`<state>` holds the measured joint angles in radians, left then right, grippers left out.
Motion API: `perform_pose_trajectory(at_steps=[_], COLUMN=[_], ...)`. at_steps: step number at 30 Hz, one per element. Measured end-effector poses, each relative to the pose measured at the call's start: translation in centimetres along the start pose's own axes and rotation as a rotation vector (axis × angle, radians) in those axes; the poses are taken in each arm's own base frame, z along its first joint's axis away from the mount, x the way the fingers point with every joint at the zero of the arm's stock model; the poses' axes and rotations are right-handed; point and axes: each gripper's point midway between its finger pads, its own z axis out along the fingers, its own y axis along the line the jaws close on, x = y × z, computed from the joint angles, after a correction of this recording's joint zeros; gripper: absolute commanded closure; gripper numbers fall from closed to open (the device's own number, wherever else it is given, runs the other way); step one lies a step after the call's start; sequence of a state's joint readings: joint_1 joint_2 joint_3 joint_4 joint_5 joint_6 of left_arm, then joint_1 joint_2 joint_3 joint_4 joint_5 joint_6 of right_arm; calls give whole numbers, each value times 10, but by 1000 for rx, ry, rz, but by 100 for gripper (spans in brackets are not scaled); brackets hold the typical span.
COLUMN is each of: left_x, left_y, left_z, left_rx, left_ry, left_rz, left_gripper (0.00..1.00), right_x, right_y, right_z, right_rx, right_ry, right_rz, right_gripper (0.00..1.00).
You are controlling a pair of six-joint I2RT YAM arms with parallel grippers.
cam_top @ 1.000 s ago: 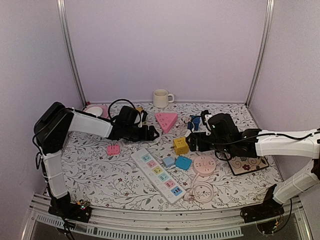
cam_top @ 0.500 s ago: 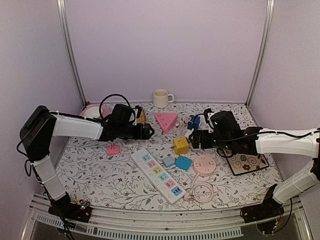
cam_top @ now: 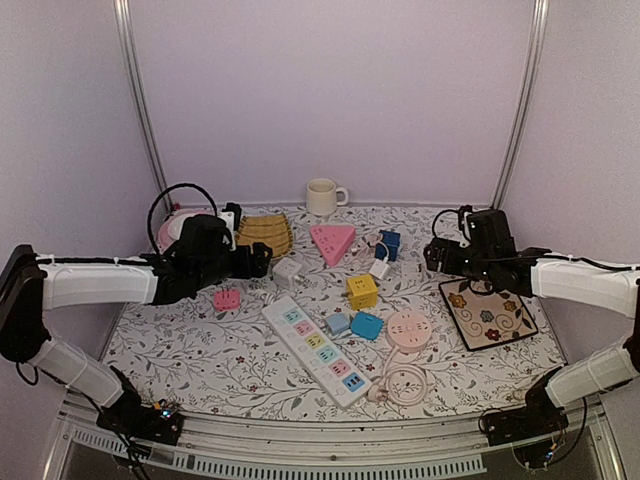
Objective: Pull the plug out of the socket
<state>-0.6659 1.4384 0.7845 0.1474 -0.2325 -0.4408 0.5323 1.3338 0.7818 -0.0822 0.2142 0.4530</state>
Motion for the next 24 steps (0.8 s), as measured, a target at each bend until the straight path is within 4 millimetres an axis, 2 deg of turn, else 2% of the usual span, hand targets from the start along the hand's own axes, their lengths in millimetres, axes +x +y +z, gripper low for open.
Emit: perform_pose_trajectory(at_steps=[5, 8, 12, 17, 24], left_x=[-14, -21, -32, -38, -24], left_y=[30, 54, 80, 104, 136], left_z=[-22, -36, -50, -59, -64], left_rx=[-91, -151, -232, -314, -421], left_ry=[-92, -145, -216, -257, -250], left_rz=[-19, -42, -62, -69, -64], left_gripper=[3, 3, 3, 3, 3], right_x=[-25, -32, -42, -69, -57], right_y=[-58, -88, -119, -152, -203], right_z=[-11, -17, -20, -32, -30], right_rx=[89, 153, 226, 311, 446], right_ry=[-134, -207, -274, -414, -468], right_rz=[79, 96, 104, 111, 100], right_gripper=[1, 1, 1, 1, 1])
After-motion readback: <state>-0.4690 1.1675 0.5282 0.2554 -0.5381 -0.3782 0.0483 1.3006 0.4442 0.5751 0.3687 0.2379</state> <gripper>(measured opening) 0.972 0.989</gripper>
